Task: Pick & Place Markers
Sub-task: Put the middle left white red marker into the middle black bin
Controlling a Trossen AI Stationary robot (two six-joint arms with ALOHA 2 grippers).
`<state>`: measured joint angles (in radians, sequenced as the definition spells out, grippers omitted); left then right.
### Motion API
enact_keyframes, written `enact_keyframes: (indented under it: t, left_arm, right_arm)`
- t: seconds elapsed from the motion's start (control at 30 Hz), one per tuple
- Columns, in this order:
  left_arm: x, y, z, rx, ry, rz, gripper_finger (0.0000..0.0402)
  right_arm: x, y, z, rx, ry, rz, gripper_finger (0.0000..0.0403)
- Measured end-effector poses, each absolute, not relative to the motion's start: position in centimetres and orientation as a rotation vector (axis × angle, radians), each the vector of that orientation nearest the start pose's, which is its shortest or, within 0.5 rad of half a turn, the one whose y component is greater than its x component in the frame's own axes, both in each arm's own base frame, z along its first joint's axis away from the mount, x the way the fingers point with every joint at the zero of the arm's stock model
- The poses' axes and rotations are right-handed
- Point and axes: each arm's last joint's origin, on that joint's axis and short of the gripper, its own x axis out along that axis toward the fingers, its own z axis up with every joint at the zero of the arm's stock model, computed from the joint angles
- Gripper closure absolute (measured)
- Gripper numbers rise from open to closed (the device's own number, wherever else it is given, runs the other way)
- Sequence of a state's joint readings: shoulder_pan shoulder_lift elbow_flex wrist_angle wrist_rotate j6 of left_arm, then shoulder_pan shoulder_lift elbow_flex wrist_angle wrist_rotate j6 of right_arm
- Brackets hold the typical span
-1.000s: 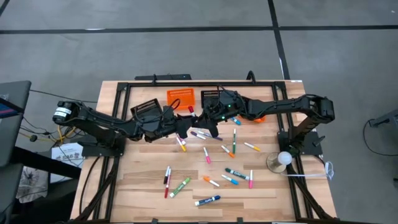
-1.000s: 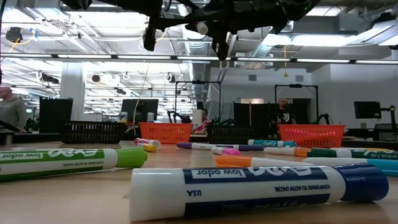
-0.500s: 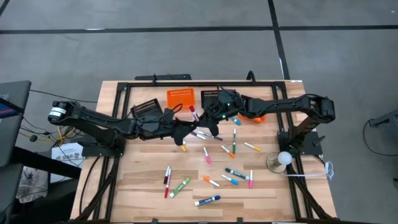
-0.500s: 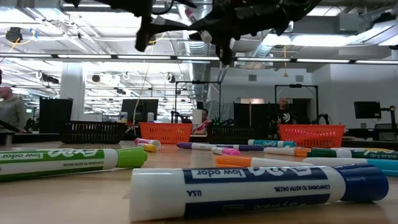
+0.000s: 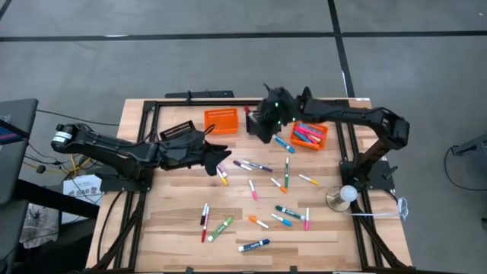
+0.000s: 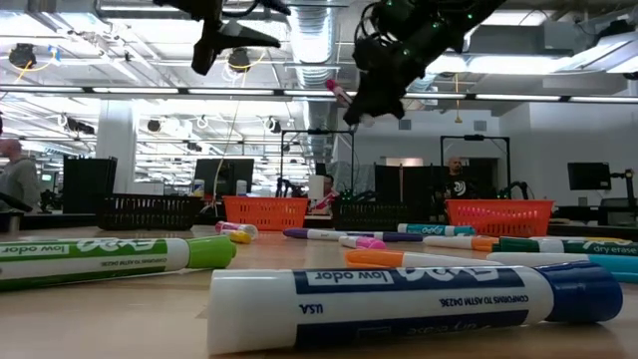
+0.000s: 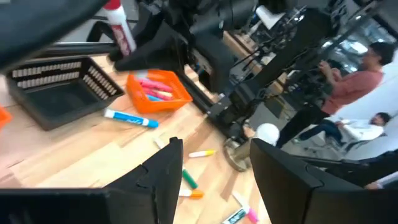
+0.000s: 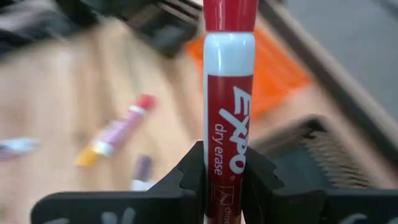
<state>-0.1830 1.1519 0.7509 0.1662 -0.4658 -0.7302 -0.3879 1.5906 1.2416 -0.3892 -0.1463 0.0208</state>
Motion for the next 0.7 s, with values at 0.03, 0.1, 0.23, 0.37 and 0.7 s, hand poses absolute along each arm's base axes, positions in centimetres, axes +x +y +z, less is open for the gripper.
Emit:
enact_keyframes:
  t: [0.03, 0.1, 0.23, 0.37, 0.7]
  left_arm:
    - [25.0, -3.3, 28.1, -0.640, 0.117, 0.361, 0.0215]
    - [25.0, -3.3, 28.1, -0.636, 0.117, 0.377, 0.0215]
    - [25.0, -3.2, 28.1, -0.619, 0.113, 0.392, 0.0214]
    - [25.0, -3.2, 28.1, -0.612, 0.114, 0.391, 0.0215]
    - [25.0, -3.1, 28.1, -0.605, 0.098, 0.432, 0.0215]
  right_arm:
    - [32.1, -13.3, 27.9, 0.180, 0.729, -0.263, 0.0351]
    - [31.7, -14.3, 28.7, 0.117, 0.742, -0.299, 0.0351]
    - [30.9, -16.0, 29.7, 0.014, 0.773, -0.340, 0.0351]
    - [30.4, -16.9, 29.7, -0.079, 0.796, -0.328, 0.0351]
    - [32.3, -17.7, 24.5, -0.257, 1.033, -0.234, 0.0351]
